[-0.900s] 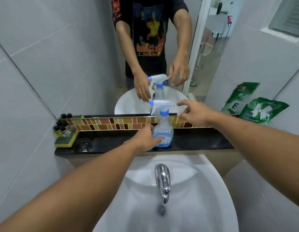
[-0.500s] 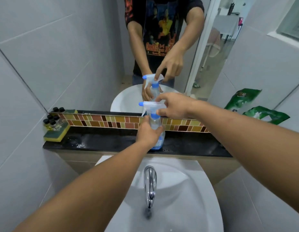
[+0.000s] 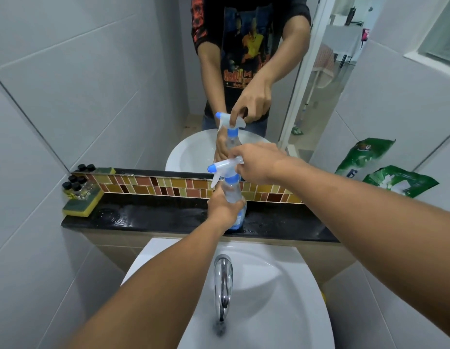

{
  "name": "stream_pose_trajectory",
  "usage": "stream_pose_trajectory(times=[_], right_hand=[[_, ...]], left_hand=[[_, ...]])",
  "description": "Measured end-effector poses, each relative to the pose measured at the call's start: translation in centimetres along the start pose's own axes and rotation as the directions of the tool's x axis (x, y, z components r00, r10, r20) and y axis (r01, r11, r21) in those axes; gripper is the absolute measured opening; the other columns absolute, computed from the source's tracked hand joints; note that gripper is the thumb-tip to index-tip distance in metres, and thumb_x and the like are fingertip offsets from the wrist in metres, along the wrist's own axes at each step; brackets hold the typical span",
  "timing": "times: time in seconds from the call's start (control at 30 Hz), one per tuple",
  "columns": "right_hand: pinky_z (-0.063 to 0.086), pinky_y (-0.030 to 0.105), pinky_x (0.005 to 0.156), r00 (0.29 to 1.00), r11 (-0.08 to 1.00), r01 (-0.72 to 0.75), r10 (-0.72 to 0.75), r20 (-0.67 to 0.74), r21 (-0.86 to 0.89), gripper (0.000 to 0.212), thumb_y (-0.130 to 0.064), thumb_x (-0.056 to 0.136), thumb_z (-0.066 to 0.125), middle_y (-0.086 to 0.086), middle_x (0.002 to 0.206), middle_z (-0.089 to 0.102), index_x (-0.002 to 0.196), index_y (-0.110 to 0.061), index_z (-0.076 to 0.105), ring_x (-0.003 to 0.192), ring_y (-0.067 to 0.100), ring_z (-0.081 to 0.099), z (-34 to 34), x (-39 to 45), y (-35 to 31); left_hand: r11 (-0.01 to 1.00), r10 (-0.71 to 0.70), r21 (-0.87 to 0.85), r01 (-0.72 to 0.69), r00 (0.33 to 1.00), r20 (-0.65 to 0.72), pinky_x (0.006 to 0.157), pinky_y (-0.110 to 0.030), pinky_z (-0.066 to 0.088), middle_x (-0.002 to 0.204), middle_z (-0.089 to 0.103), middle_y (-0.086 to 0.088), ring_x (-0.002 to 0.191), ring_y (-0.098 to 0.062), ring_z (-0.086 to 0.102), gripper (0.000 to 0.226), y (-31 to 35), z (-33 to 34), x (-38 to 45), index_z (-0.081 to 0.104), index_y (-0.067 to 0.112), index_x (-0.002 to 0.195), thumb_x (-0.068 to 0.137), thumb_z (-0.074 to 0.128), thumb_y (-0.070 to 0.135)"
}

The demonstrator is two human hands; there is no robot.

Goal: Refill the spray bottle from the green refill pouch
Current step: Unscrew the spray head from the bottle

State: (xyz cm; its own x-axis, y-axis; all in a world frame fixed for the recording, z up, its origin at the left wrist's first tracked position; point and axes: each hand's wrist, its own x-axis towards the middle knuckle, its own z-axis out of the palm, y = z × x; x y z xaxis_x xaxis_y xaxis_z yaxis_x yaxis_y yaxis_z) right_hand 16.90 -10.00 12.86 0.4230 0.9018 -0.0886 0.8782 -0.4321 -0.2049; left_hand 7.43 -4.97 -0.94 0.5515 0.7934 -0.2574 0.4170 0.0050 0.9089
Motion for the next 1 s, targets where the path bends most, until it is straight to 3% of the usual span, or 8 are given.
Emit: stream_pose_trajectory(times=[0.1, 0.27, 0.4, 0.5, 0.57, 0.63, 0.77, 1.0], right_hand=[[0.052, 0.025, 0.042, 0.989, 0.987, -0.063, 0.042, 0.141, 0.148, 0.024, -0.024, 0.1, 0.057, 0.002, 0.098, 0.062, 0.121, -0.034, 0.05, 0.065, 0.021, 0.071, -0.4, -0.1, -0.3], [0.054, 0.026, 0.041, 0.974, 0.922, -0.173, 0.107, 0.199, 0.347, 0.041, -0.051, 0.106, 0.033, 0.005, 0.115, 0.054, 0.138, -0.029, 0.045, 0.08, 0.025, 0.068, -0.3, -0.4, -1.4], [0.054, 0.025, 0.044, 0.982, 0.921, -0.175, 0.138, 0.128, 0.349, 0.035, -0.054, 0.101, 0.049, -0.005, 0.096, 0.055, 0.127, -0.03, 0.05, 0.078, 0.02, 0.066, 0.0, -0.8, -1.9], [0.064, 0.037, 0.063, 0.986, 0.927, -0.162, 0.163, 0.026, 0.338, 0.031, -0.048, 0.099, 0.053, -0.005, 0.095, 0.058, 0.123, -0.029, 0.056, 0.078, 0.021, 0.068, -0.4, -1.4, -2.2], [0.063, 0.043, 0.072, 0.984, 0.941, -0.127, 0.16, -0.082, 0.314, 0.031, -0.048, 0.1, 0.05, -0.007, 0.09, 0.057, 0.12, -0.027, 0.06, 0.08, 0.021, 0.067, -1.1, -2.0, -2.6], [0.062, 0.042, 0.069, 0.978, 0.946, -0.103, 0.153, -0.144, 0.308, 0.033, -0.052, 0.099, 0.049, -0.008, 0.087, 0.055, 0.117, -0.027, 0.061, 0.077, 0.02, 0.069, -2.3, -2.6, -3.0], [0.057, 0.026, 0.044, 0.973, 0.914, -0.098, 0.171, -0.155, 0.393, 0.033, -0.051, 0.101, 0.052, -0.002, 0.094, 0.059, 0.119, -0.025, 0.057, 0.062, 0.019, 0.074, -4.9, -4.1, -3.3], [0.056, 0.028, 0.042, 0.97, 0.869, -0.036, 0.149, -0.192, 0.493, 0.013, -0.037, 0.098, 0.058, 0.002, 0.096, 0.065, 0.104, -0.026, 0.061, 0.061, 0.017, 0.074, -8.9, -8.5, -2.3]], left_hand=[[1.0, -0.007, -0.019, 0.007, 1.0, 0.0, 0.095, -0.038, 0.051, 0.121, 0.063, -0.004, 0.111, -0.026, 0.061, 0.052, -0.1, 0.3, 0.1, 0.052, 0.021, 0.134, 0.089, 0.079, 0.02], [0.999, 0.026, -0.048, -0.026, 1.0, 0.01, 0.087, -0.033, 0.046, 0.114, 0.063, -0.004, 0.107, -0.024, 0.061, 0.042, -0.5, 0.3, -0.2, 0.054, 0.018, 0.131, 0.094, 0.073, 0.02], [0.994, 0.035, -0.102, -0.031, 0.999, 0.038, 0.089, -0.032, 0.046, 0.122, 0.064, -0.008, 0.112, -0.025, 0.06, 0.05, -0.5, 0.1, -0.4, 0.053, 0.014, 0.138, 0.093, 0.074, 0.016], [0.996, 0.046, -0.077, -0.042, 0.998, 0.044, 0.102, -0.04, 0.048, 0.129, 0.061, -0.01, 0.121, -0.029, 0.058, 0.054, -0.6, -0.1, -0.6, 0.051, 0.015, 0.139, 0.091, 0.076, 0.017], [0.996, 0.067, -0.063, -0.064, 0.997, 0.035, 0.107, -0.046, 0.048, 0.127, 0.061, -0.011, 0.12, -0.03, 0.059, 0.058, -0.8, -0.1, -0.6, 0.049, 0.016, 0.139, 0.089, 0.078, 0.017], [0.996, 0.076, -0.052, -0.074, 0.997, 0.027, 0.108, -0.05, 0.048, 0.125, 0.062, -0.011, 0.119, -0.03, 0.06, 0.065, -0.8, -0.1, -0.6, 0.047, 0.018, 0.142, 0.086, 0.081, 0.016], [0.999, 0.03, -0.039, -0.028, 0.998, 0.047, 0.109, -0.051, 0.046, 0.134, 0.059, -0.007, 0.128, -0.03, 0.055, 0.071, -0.5, 0.0, -0.5, 0.042, 0.026, 0.146, 0.087, 0.081, 0.02], [0.999, 0.021, -0.044, -0.018, 0.997, 0.08, 0.111, -0.054, 0.046, 0.139, 0.057, -0.006, 0.131, -0.03, 0.054, 0.069, -0.6, -0.2, -0.5, 0.04, 0.025, 0.147, 0.09, 0.079, 0.018]])
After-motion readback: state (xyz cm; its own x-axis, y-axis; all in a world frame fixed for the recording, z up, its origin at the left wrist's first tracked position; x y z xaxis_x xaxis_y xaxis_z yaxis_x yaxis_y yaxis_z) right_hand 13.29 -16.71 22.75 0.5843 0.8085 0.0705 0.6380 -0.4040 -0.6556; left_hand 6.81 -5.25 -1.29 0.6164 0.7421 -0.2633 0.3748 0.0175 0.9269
